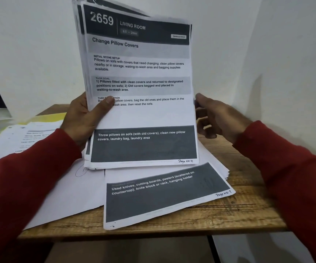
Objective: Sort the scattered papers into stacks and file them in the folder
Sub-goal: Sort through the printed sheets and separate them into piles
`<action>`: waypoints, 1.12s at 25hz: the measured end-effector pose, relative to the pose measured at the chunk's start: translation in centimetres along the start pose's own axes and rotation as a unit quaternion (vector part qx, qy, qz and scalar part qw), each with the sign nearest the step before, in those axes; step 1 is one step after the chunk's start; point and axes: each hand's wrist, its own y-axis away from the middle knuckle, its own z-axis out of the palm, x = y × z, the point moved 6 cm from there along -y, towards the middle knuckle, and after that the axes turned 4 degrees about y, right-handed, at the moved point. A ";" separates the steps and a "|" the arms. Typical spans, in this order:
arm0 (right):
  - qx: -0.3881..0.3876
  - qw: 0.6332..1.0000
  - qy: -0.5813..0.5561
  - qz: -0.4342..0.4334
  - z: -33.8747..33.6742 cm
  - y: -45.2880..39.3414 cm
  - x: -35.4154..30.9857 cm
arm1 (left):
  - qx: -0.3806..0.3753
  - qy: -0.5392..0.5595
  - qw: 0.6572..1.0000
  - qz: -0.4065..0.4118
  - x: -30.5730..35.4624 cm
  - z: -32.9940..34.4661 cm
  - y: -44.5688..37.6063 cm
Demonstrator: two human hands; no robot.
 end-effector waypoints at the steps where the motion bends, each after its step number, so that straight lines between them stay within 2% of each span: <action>1: -0.012 1.000 -0.018 -0.016 0.4 0.1 -0.1 | 0.000 -0.003 1.000 0.001 0.0 0.0 0.0; 4: -0.017 0.998 0.024 -0.061 1.1 0.7 -0.8 | 0.002 -0.006 1.000 -0.003 -0.2 -0.2 -0.2; 11: -0.055 0.984 -0.068 -0.153 1.8 1.0 -1.8 | 0.005 0.030 0.999 -0.012 -0.5 -0.5 -0.3; 17: -0.069 0.980 -0.082 -0.166 1.9 1.0 -1.9 | 0.009 0.032 0.999 -0.005 -0.2 -0.4 -0.2; 28: 0.094 0.990 -0.088 -0.054 0.0 -0.3 0.3 | -0.005 0.041 0.999 -0.032 -0.7 -0.1 0.0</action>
